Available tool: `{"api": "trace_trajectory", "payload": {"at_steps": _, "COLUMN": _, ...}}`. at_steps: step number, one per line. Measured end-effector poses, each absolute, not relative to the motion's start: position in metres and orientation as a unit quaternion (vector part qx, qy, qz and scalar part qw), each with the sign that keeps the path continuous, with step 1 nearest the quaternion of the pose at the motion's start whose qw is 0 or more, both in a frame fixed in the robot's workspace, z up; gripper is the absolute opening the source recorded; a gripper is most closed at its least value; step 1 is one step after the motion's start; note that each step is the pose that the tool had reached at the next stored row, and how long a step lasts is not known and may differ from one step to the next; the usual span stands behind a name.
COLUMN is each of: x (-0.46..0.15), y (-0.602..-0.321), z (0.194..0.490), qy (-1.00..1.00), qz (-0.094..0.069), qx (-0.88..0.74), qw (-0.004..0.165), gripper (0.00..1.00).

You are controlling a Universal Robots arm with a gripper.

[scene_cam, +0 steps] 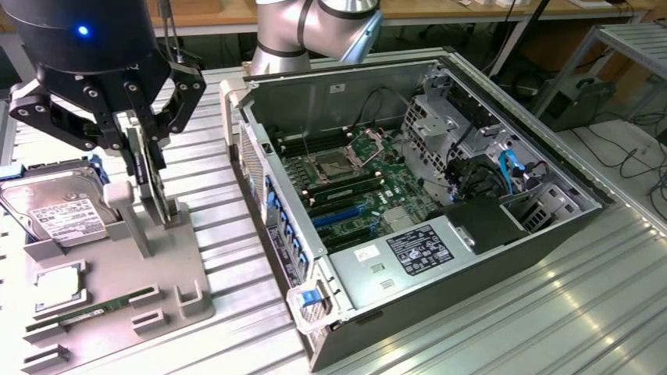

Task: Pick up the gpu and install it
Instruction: 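Pick up the gpu and move the gpu toward the slot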

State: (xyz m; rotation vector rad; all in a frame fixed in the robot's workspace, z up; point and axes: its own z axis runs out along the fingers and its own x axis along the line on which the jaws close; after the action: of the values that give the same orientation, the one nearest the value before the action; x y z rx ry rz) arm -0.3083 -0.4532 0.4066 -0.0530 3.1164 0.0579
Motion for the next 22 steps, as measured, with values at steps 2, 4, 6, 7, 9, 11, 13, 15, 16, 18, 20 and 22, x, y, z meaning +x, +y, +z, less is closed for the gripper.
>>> {"api": "trace_trajectory", "payload": {"at_steps": 2, "x": -0.308, "y": -0.453, "z": 0.410, "qy": 1.000, "qz": 0.019, "qx": -0.017, "qw": 0.012, "gripper": 0.27}}
{"api": "trace_trajectory", "payload": {"at_steps": 4, "x": -0.308, "y": -0.453, "z": 0.414, "qy": 1.000, "qz": 0.019, "qx": -0.017, "qw": 0.012, "gripper": 0.27}}
{"api": "trace_trajectory", "payload": {"at_steps": 6, "x": -0.308, "y": -0.453, "z": 0.419, "qy": 1.000, "qz": 0.019, "qx": -0.017, "qw": 0.012, "gripper": 0.27}}
{"api": "trace_trajectory", "payload": {"at_steps": 7, "x": -0.308, "y": -0.453, "z": 0.420, "qy": 1.000, "qz": 0.019, "qx": -0.017, "qw": 0.012, "gripper": 0.27}}
{"api": "trace_trajectory", "payload": {"at_steps": 9, "x": -0.308, "y": -0.453, "z": 0.422, "qy": 1.000, "qz": 0.019, "qx": -0.017, "qw": 0.012, "gripper": 0.27}}
{"api": "trace_trajectory", "payload": {"at_steps": 11, "x": -0.308, "y": -0.453, "z": 0.426, "qy": 1.000, "qz": 0.018, "qx": -0.017, "qw": 0.012, "gripper": 0.27}}
{"api": "trace_trajectory", "payload": {"at_steps": 13, "x": -0.308, "y": -0.453, "z": 0.430, "qy": 1.000, "qz": 0.019, "qx": -0.017, "qw": 0.012, "gripper": 0.27}}
{"api": "trace_trajectory", "payload": {"at_steps": 15, "x": -0.308, "y": -0.453, "z": 0.434, "qy": 1.000, "qz": 0.019, "qx": -0.017, "qw": 0.012, "gripper": 0.27}}
{"api": "trace_trajectory", "payload": {"at_steps": 16, "x": -0.308, "y": -0.453, "z": 0.436, "qy": 1.000, "qz": 0.019, "qx": -0.017, "qw": 0.012, "gripper": 0.27}}
{"api": "trace_trajectory", "payload": {"at_steps": 18, "x": -0.308, "y": -0.453, "z": 0.438, "qy": 1.000, "qz": 0.019, "qx": -0.017, "qw": 0.012, "gripper": 0.27}}
{"api": "trace_trajectory", "payload": {"at_steps": 20, "x": -0.308, "y": -0.453, "z": 0.438, "qy": 1.000, "qz": 0.019, "qx": -0.017, "qw": 0.012, "gripper": 0.27}}
{"api": "trace_trajectory", "payload": {"at_steps": 22, "x": -0.308, "y": -0.453, "z": 0.438, "qy": 1.000, "qz": 0.019, "qx": -0.017, "qw": 0.012, "gripper": 0.27}}
